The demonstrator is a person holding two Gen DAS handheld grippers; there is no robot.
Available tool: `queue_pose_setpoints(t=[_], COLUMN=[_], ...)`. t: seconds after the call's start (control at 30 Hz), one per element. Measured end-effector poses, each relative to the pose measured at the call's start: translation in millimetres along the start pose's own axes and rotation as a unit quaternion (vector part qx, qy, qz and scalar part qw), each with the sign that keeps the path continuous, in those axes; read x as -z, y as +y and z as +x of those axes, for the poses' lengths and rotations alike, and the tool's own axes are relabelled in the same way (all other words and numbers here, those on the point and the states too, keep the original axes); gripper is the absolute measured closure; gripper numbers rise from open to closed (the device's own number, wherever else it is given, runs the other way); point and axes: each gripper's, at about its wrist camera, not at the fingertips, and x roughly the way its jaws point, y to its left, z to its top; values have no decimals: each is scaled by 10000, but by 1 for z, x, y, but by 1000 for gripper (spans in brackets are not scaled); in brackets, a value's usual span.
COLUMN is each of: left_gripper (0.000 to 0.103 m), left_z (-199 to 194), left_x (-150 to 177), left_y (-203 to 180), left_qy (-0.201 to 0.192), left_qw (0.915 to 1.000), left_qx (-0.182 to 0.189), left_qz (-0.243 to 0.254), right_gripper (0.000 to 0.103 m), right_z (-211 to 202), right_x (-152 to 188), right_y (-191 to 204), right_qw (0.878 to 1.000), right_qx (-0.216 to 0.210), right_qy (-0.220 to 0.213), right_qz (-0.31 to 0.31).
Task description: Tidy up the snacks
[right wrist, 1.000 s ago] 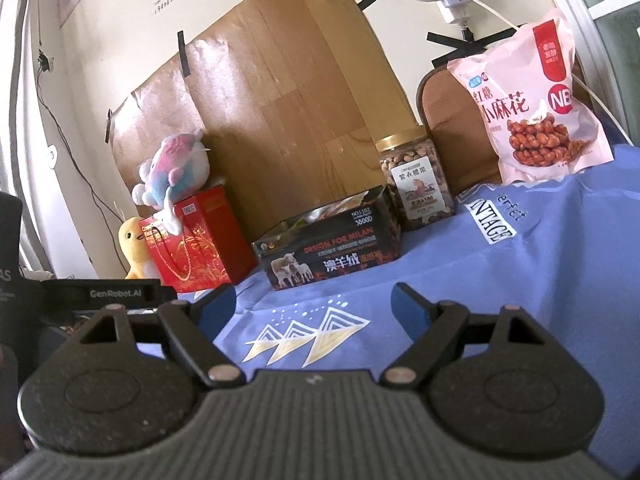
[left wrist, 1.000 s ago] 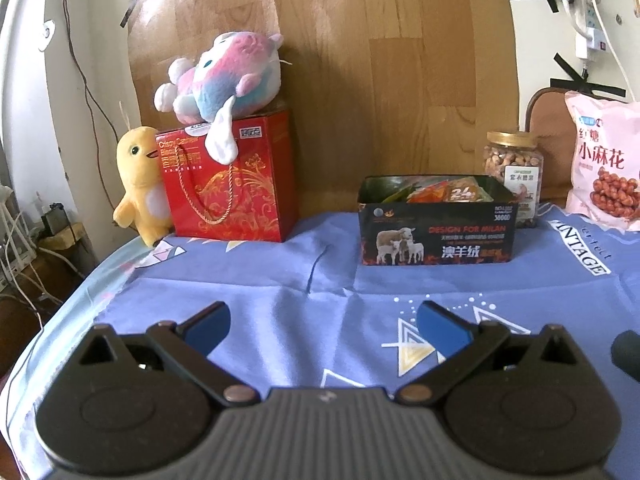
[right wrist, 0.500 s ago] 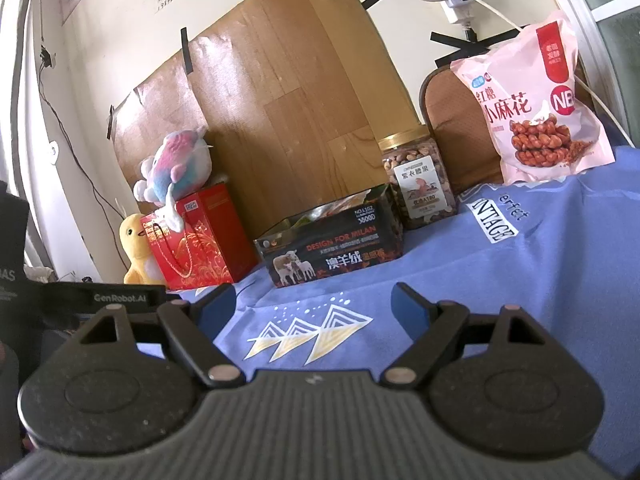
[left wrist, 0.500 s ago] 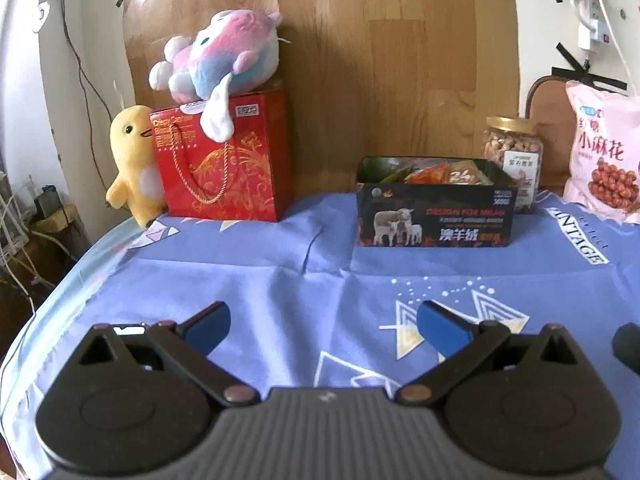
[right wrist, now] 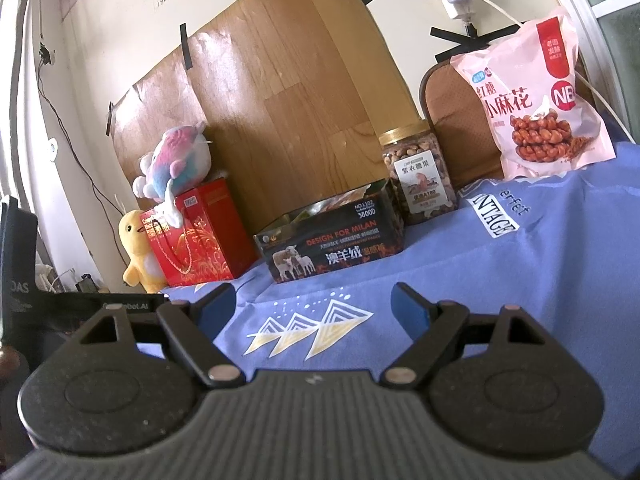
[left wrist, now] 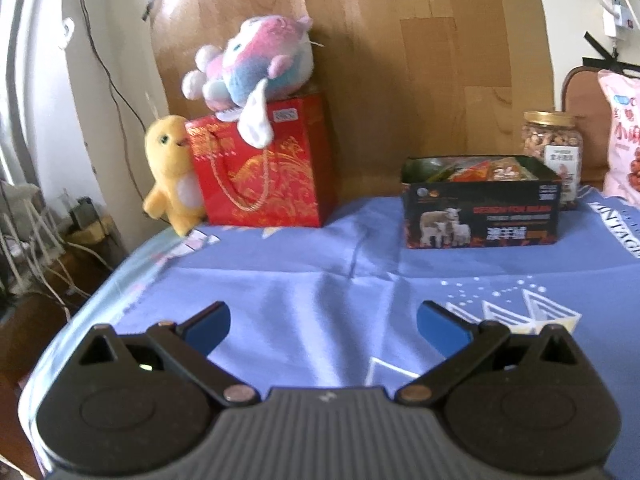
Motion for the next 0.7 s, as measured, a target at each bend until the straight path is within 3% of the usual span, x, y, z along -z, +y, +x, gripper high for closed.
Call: queue_pose_setpoints(t=[0.33,0.7], left_gripper=[0,0], left_z=[2,6], left_x=[5,6], left_y=[-4,-5], left_qy=[-385,-243], left_qw=[9965,9974], left_qx=[-623,-517], left_qz=[413,435], right_gripper=[16,16], right_z=[1,1], right_x=[3,3], right_y=[-2,-2], right_qw=[10000,10000], right_qx=[9,6], right_qy=[26,37], right_qz=[22,24])
